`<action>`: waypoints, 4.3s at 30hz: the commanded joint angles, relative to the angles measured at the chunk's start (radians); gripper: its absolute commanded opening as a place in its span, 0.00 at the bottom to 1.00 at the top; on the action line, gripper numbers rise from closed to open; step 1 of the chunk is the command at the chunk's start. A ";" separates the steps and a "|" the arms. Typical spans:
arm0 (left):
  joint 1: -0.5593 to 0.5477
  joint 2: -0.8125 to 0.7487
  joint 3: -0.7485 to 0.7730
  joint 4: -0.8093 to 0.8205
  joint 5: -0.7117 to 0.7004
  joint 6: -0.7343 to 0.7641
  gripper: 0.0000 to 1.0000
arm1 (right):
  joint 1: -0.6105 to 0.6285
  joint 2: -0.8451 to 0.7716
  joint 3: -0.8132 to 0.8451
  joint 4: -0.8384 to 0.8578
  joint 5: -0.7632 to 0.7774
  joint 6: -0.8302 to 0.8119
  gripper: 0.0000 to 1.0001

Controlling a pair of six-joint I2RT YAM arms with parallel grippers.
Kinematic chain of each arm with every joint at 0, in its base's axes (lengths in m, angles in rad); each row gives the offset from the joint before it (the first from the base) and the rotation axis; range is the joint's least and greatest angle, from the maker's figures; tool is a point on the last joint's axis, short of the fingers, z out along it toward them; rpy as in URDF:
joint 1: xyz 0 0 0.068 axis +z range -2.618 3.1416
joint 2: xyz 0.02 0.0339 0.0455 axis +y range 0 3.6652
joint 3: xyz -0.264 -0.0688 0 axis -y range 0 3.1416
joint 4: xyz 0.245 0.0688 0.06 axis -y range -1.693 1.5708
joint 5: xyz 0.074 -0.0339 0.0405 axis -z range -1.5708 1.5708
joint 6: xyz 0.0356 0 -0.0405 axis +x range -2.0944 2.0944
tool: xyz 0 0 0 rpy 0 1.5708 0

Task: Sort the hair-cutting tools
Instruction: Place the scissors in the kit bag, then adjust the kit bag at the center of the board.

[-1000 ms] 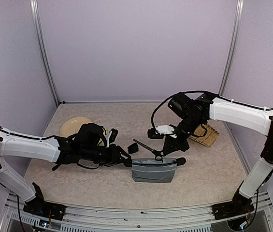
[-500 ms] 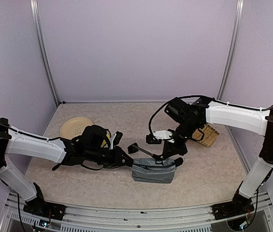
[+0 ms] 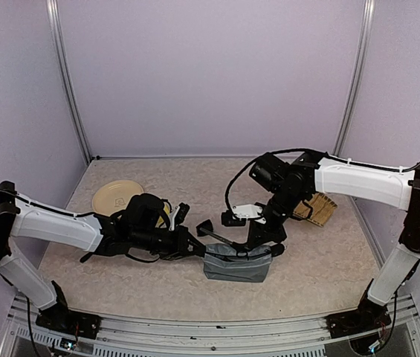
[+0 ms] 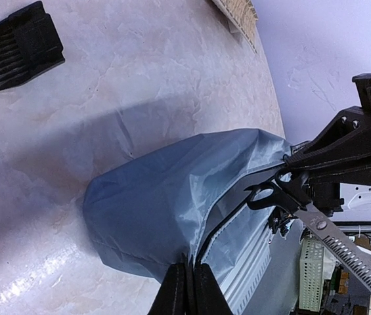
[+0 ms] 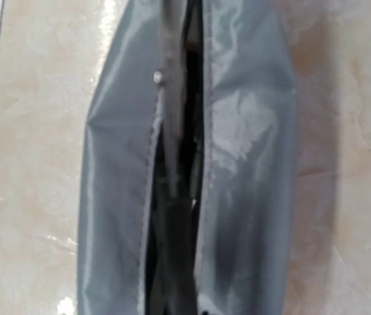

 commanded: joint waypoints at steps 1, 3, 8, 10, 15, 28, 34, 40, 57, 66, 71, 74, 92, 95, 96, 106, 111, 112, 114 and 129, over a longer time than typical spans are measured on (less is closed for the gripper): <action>-0.005 0.005 -0.014 0.029 0.017 -0.003 0.00 | 0.022 0.002 -0.003 0.014 0.026 0.020 0.00; -0.005 0.002 -0.015 0.029 0.015 -0.001 0.00 | 0.028 0.010 -0.010 0.009 0.069 0.018 0.00; -0.004 -0.005 -0.017 0.027 0.011 0.000 0.00 | 0.029 0.027 0.019 -0.029 0.113 -0.001 0.00; -0.004 -0.007 -0.018 0.026 0.006 -0.003 0.00 | 0.030 0.037 0.034 -0.047 0.128 -0.011 0.00; -0.004 -0.023 -0.020 0.024 0.004 -0.005 0.00 | 0.040 0.079 0.066 -0.113 0.205 -0.044 0.00; 0.010 -0.052 -0.025 -0.019 -0.012 -0.010 0.00 | 0.071 0.175 0.141 -0.253 0.349 -0.146 0.00; 0.014 -0.047 -0.014 -0.026 -0.009 -0.007 0.00 | 0.084 0.188 0.116 -0.243 0.410 -0.140 0.00; 0.014 -0.025 0.006 -0.022 0.009 -0.001 0.00 | 0.092 0.204 0.133 -0.231 0.415 -0.116 0.00; 0.016 -0.009 0.026 -0.058 0.015 0.017 0.00 | 0.066 0.195 0.118 -0.158 0.500 -0.066 0.00; 0.013 -0.022 0.035 -0.035 0.007 -0.001 0.00 | 0.062 0.205 0.150 -0.192 0.455 -0.075 0.19; 0.015 -0.013 0.038 -0.043 -0.010 0.013 0.00 | 0.040 0.097 0.158 -0.185 0.334 -0.110 0.44; 0.014 0.000 0.041 -0.033 0.005 0.025 0.00 | -0.007 0.037 0.196 -0.199 0.219 -0.110 0.48; -0.003 -0.012 0.056 -0.049 0.007 0.073 0.00 | -0.326 0.018 -0.011 -0.130 -0.297 0.097 0.52; -0.008 -0.020 0.052 -0.052 -0.006 0.067 0.00 | -0.328 0.050 -0.028 -0.143 -0.283 0.100 0.47; -0.010 -0.020 0.052 -0.052 -0.009 0.066 0.00 | -0.330 0.055 -0.035 -0.144 -0.278 0.102 0.46; -0.039 -0.029 0.037 -0.056 -0.030 0.044 0.00 | -0.342 0.056 -0.093 -0.183 -0.297 0.099 0.03; -0.046 -0.046 0.078 -0.151 -0.007 -0.020 0.00 | -0.346 0.040 -0.129 -0.262 -0.399 -0.060 0.00; -0.048 -0.046 0.087 -0.168 0.010 -0.035 0.00 | -0.346 0.042 -0.145 -0.286 -0.427 -0.089 0.00; -0.056 -0.047 0.116 -0.235 0.025 -0.048 0.00 | -0.346 0.051 -0.173 -0.336 -0.462 -0.132 0.00; -0.139 -0.047 0.143 -0.391 -0.015 0.060 0.00 | -0.288 -0.042 -0.261 -0.188 -0.299 -0.047 0.00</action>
